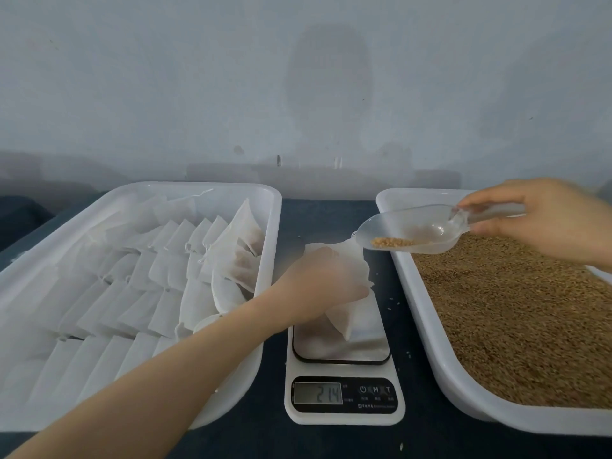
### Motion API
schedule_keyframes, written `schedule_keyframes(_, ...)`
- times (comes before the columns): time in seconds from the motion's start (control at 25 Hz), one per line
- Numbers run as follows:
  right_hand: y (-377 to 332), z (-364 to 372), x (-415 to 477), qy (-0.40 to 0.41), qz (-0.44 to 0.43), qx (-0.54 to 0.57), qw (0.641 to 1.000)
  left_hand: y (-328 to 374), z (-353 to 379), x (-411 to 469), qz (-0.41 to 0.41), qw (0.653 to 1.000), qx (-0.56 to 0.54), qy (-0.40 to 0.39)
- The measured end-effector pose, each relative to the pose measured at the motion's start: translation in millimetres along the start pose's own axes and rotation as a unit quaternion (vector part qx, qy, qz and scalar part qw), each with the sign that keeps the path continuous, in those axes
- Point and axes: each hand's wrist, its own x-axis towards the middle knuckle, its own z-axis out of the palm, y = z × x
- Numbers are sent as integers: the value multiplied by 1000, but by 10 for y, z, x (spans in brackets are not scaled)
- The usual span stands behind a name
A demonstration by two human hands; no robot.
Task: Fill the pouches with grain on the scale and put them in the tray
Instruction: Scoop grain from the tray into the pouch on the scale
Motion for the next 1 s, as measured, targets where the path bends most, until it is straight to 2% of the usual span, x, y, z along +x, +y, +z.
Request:
schedule_keyframes(0.24, -226, 6, 78, 4, -44, -130, 991, -12, -9, 14, 2, 1000, -5, -5)
schedule_keyframes(0.52, -466, -28, 141, 22, -94, -229, 969, 17, -12, 20, 7, 1000, -8, -2)
schedule_keyframes(0.84, -658, -45, 202, 11, -118, -283, 952, 19, -10, 4, 9, 1000, 8, 14)
schedule_keyframes(1.0, -717, -40, 188, 41, -166, -308, 936, 17, -16, 6, 12, 1000, 2, 17)
